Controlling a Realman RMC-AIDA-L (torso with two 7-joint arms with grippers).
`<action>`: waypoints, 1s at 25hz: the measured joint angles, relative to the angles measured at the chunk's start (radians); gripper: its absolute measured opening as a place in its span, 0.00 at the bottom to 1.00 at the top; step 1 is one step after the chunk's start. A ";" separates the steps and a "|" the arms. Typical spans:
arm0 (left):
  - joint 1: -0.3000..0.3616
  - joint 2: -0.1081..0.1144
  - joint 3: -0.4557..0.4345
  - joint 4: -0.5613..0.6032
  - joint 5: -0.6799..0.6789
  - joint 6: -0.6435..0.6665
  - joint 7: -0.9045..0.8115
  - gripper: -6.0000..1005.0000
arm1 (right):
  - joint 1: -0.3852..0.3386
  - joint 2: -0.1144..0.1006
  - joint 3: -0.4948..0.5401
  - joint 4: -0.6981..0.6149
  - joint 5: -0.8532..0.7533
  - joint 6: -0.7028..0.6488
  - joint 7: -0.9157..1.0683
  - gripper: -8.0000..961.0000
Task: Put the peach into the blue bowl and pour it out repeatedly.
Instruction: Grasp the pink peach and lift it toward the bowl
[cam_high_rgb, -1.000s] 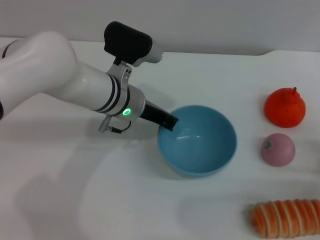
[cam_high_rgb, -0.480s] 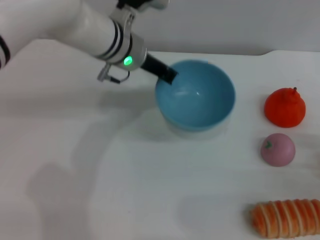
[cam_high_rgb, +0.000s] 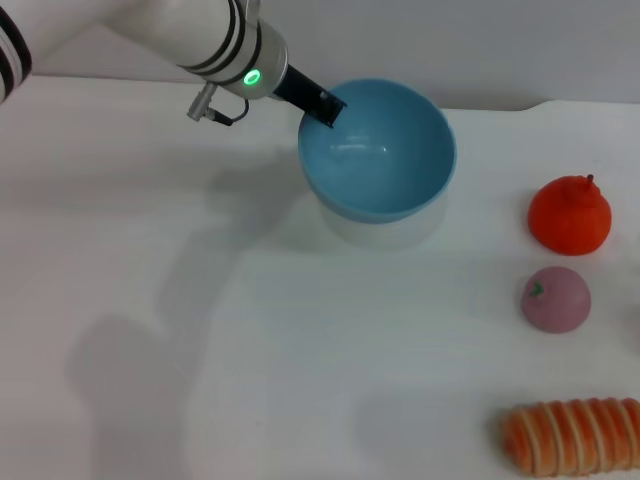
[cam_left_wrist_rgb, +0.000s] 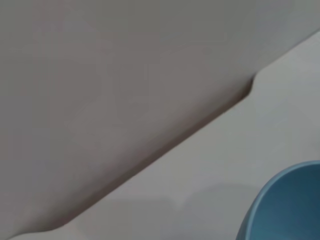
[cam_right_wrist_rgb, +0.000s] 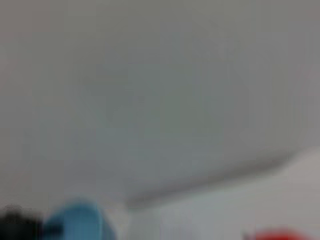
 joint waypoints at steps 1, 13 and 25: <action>-0.001 0.000 -0.002 0.000 0.000 0.000 0.000 0.00 | 0.020 -0.005 -0.003 -0.040 -0.068 -0.028 0.069 0.47; 0.013 -0.005 0.003 -0.007 -0.006 -0.021 -0.001 0.00 | 0.173 -0.018 -0.101 0.109 -0.405 0.033 0.289 0.45; 0.031 -0.006 0.029 -0.009 -0.008 -0.033 -0.001 0.00 | 0.179 0.004 -0.120 0.181 -0.404 0.179 0.277 0.42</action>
